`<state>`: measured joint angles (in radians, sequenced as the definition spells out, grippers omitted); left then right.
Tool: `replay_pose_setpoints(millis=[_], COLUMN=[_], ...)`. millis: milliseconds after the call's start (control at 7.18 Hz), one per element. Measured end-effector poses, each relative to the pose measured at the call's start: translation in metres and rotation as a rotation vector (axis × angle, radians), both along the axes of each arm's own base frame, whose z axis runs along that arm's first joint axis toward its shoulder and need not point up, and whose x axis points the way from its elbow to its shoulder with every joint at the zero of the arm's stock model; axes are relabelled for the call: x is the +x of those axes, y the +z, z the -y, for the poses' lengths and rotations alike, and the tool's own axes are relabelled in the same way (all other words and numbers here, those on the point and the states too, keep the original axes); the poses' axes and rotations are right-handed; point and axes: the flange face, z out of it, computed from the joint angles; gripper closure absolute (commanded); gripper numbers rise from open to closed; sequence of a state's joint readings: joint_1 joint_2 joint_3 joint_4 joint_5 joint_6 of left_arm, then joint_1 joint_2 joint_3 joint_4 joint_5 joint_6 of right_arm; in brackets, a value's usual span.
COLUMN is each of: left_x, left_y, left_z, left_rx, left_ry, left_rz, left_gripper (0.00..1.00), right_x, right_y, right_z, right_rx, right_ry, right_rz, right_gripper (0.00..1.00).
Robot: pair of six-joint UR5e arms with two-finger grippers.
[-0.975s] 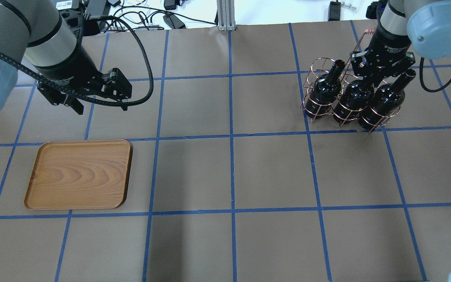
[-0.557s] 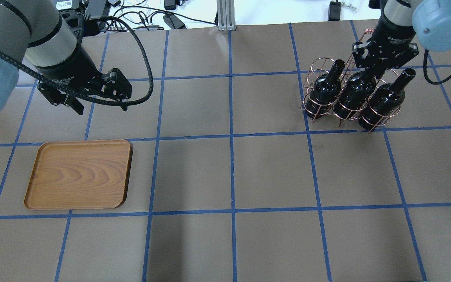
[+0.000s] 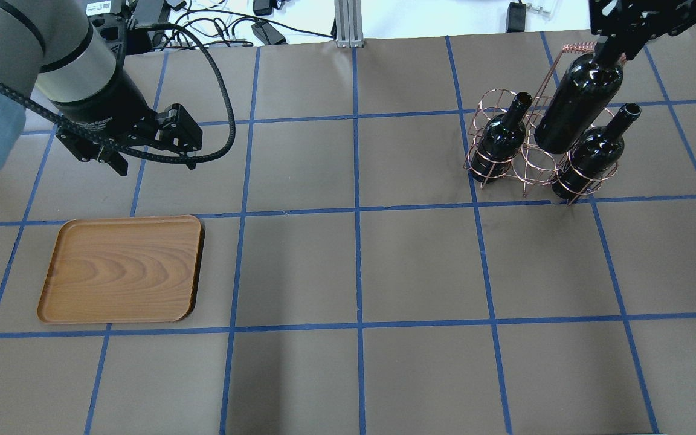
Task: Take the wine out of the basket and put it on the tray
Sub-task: 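Lift the bottle out of the rack with the right gripper, then carry the bottle toward the table center and stand it upright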
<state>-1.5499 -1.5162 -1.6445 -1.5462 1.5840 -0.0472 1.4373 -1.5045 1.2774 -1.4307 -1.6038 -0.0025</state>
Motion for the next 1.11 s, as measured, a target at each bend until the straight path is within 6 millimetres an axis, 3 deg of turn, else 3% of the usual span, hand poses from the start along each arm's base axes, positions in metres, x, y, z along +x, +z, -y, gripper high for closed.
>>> replay_pose_setpoints(millis=[139, 279, 557, 836, 1115], left_x=[0.001, 0.002, 0.003, 0.003, 0.005], left_y=[0.0, 0.001, 0.005, 0.009, 0.012], left_z=[0.0, 0.001, -0.002, -0.005, -0.007], left_rx=[0.0, -0.003, -0.012, -0.019, -0.021], left_ry=[0.001, 0.004, 0.006, 0.006, 0.01], left_rz=[0.001, 0.0, -0.001, 0.002, 0.004], left_gripper=[0.0, 0.0, 0.0, 0.0, 0.0], right_x=[0.029, 0.075, 0.183, 0.275, 0.334], right_y=[0.011, 0.007, -0.027, -0.071, -0.115], right_z=[-0.02, -0.032, -0.047, -0.053, -0.061], right_rx=[0.013, 0.032, 0.067, 0.079, 0.084], right_ry=[-0.006, -0.019, 0.0, -0.022, -0.075], right_rz=[0.008, 0.02, 0.033, 0.078, 0.095], right_gripper=[0.82, 0.83, 0.83, 0.83, 0.83])
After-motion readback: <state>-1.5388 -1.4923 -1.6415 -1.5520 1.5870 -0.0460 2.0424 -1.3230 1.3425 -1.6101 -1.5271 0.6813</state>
